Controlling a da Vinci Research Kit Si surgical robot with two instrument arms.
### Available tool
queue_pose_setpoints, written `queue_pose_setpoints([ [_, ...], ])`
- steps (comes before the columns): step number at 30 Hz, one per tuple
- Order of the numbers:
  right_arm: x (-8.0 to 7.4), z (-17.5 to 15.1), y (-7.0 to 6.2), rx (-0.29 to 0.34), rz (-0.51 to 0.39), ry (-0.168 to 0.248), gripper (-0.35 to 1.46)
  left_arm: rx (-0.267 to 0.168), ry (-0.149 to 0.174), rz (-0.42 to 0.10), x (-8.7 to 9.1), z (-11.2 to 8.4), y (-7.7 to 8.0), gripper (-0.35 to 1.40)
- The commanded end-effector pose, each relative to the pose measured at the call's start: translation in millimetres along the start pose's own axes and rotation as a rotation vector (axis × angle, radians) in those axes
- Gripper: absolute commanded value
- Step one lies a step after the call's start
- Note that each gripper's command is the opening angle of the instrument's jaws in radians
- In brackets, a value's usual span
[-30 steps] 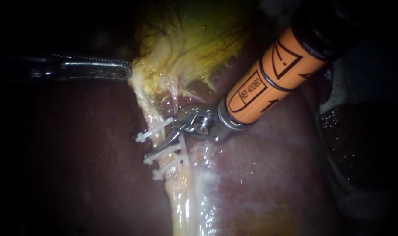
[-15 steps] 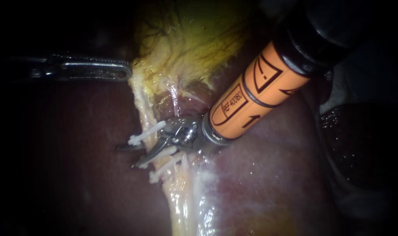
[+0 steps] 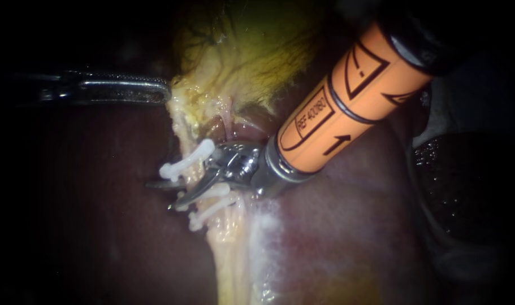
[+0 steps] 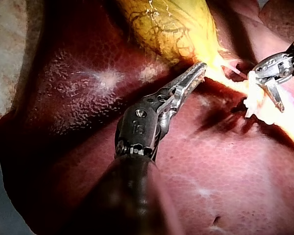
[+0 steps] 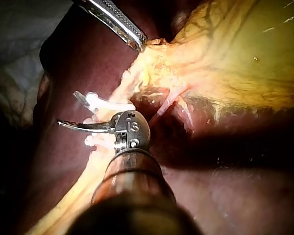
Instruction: Go to the cutting position left tube
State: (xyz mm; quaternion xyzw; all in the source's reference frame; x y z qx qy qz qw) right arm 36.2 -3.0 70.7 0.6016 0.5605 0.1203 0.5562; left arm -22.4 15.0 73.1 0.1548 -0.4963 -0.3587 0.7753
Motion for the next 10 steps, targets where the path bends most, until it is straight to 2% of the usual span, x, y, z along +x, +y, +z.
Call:
queue_pose_setpoints([
  [1, 0.0, 0.0, -0.1, 0.001, 0.001, 0.0, 1.02, 0.0, 0.0, 0.0, 0.0, 0.0, 0.0, -0.35],
  [10, -0.1, -0.1, 0.1, 0.001, 0.001, -0.001, 1.04, 0.0, 0.0, 0.0, 0.0, 0.0, 0.0, -0.35],
])
